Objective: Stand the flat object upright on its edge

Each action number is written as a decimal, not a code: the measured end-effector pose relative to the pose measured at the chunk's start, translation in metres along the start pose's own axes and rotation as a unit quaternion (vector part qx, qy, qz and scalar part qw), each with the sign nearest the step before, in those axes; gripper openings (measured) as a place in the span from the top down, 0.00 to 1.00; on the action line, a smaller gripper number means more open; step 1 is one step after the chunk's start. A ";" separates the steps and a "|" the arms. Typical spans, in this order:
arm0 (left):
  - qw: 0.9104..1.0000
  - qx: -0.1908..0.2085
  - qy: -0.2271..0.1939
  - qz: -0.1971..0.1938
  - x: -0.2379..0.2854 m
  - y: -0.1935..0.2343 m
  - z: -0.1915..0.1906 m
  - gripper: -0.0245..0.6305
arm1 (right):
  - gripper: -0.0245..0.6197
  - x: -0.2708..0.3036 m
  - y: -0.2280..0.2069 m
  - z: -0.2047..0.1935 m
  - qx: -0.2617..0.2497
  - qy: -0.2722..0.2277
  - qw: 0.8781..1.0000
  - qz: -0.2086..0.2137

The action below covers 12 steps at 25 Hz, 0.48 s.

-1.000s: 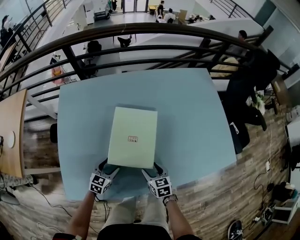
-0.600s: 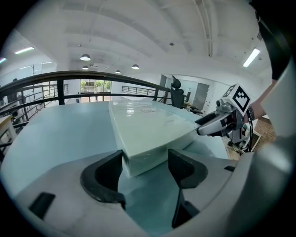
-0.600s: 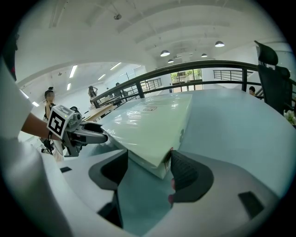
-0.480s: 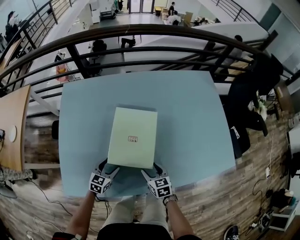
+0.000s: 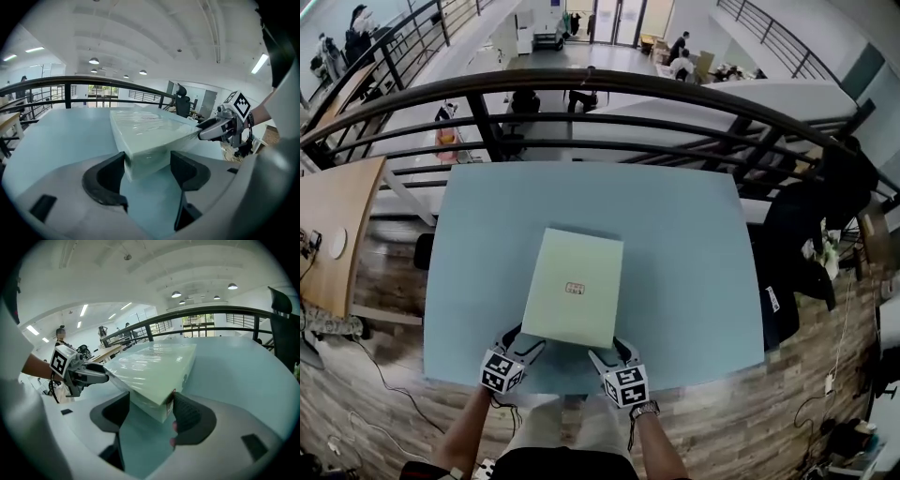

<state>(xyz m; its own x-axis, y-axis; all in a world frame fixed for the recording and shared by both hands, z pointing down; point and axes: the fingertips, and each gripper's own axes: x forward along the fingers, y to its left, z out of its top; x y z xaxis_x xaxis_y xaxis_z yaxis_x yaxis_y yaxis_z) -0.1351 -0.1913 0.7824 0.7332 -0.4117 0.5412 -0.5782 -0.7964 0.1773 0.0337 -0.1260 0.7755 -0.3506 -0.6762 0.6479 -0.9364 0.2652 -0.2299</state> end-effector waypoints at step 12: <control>1.000 -0.020 -0.022 -0.007 -0.018 -0.033 0.026 0.45 | 0.55 -0.028 -0.009 0.023 -0.033 -0.004 0.999 0.031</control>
<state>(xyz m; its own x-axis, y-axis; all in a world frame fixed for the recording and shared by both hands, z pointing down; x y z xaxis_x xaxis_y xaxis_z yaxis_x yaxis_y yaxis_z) -0.1199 -0.1693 0.7461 0.7553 -0.4206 0.5027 -0.5816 -0.7838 0.2179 0.0517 -0.1252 0.7433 -0.4084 -0.6618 0.6286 -0.9097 0.3514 -0.2210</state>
